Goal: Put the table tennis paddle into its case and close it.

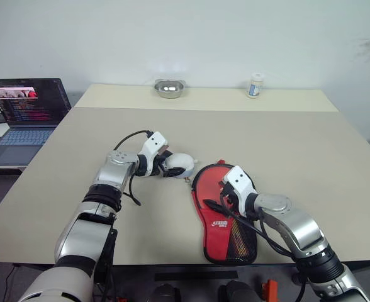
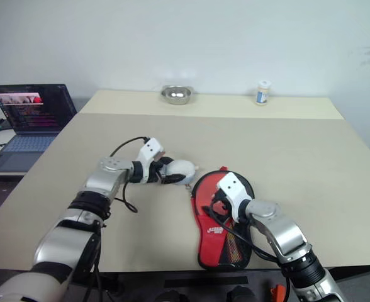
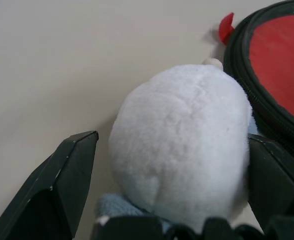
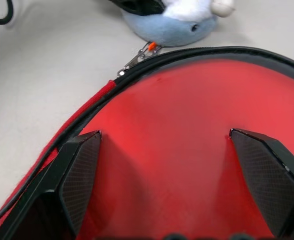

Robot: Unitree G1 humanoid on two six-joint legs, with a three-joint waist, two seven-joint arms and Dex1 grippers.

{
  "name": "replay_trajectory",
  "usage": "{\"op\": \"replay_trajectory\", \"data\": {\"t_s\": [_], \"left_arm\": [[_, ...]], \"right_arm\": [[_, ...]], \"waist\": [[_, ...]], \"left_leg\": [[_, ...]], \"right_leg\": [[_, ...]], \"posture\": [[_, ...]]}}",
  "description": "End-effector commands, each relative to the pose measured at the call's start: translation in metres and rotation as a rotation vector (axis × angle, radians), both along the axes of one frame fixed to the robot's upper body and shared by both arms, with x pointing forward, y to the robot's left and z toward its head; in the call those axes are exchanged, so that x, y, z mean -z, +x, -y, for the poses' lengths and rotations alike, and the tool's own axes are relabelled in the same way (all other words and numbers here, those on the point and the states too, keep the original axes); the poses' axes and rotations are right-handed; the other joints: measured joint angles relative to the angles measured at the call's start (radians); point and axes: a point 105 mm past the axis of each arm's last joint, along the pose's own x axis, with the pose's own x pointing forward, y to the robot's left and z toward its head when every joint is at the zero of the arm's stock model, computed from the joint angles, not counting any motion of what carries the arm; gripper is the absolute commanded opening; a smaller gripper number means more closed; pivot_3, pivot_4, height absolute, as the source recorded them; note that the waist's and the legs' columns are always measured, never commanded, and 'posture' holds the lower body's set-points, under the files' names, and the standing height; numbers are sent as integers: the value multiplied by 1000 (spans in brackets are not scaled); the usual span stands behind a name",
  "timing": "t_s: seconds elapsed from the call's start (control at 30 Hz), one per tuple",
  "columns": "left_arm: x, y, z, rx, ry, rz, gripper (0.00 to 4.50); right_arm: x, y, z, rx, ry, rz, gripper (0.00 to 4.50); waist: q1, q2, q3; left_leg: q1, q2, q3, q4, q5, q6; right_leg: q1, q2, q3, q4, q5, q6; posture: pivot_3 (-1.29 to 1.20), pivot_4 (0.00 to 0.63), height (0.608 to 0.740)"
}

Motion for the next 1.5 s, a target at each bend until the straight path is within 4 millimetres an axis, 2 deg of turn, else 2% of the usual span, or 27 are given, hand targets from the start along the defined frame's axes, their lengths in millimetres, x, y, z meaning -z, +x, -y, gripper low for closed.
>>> {"op": "replay_trajectory", "data": {"t_s": [0.03,0.17,0.27,0.53,0.67,0.77,0.9,1.07,1.2,1.3,1.5], "left_arm": [[-6,7,-1,-47,-7,-8,4467],[0,4,-7,-49,2,-44,4467],[1,1,-6,-27,-1,-50,3912],[4,-3,0,11,-16,-68,1193],[-2,1,5,-7,-40,-46,421],[-16,10,15,-32,-90,8,376],[-36,26,33,-62,-69,103,362],[-57,47,43,-120,158,329,361],[-70,56,54,-178,237,437,361],[-80,57,81,-150,299,530,360],[-95,42,158,-17,388,727,359]], "right_arm": [[13,-4,2,4,-35,-56,4500],[13,-3,0,5,-27,-59,4500],[13,-3,-3,1,-27,-58,4500],[13,-3,-3,-3,-37,-53,4500],[19,-5,-1,-5,-61,-72,4500],[26,-8,2,-9,-78,-113,4500],[39,-10,6,-17,-112,-163,4500],[46,-16,9,-45,-139,-199,4500],[50,-18,9,-54,-149,-215,4500],[54,-21,8,-71,-159,-234,4500],[65,-36,3,-123,-187,-278,4500]], "waist": [[0,-1,-1],[-1,-1,-1],[-1,-1,-1],[-1,-1,-2],[-1,-1,-2],[2,-2,-2],[13,-4,-3],[18,-4,-4],[17,-5,-4],[18,-5,-4],[20,-5,-4]], "left_leg": [[0,0,0,0,0,0],[1,0,0,0,0,0],[2,0,0,0,0,0],[2,0,1,0,0,0],[2,0,1,0,0,0],[2,0,0,0,0,0],[3,0,0,0,0,0],[2,0,1,0,0,0],[2,0,1,-1,0,0],[2,0,1,-1,0,0],[2,0,1,-1,0,0]], "right_leg": [[0,0,0,0,0,0],[0,0,0,0,0,0],[1,0,0,1,0,0],[1,0,1,1,0,0],[1,0,1,1,0,0],[2,0,1,1,0,0],[2,0,0,0,0,0],[1,0,1,-1,0,0],[1,0,1,-1,0,0],[1,0,0,-1,0,1],[1,0,0,-1,0,1]], "posture": [[0,150,740],[0,150,740],[0,150,740],[0,150,740],[0,150,740],[0,150,740],[0,150,740],[0,150,740],[0,150,740],[0,150,740],[0,150,740]]}}
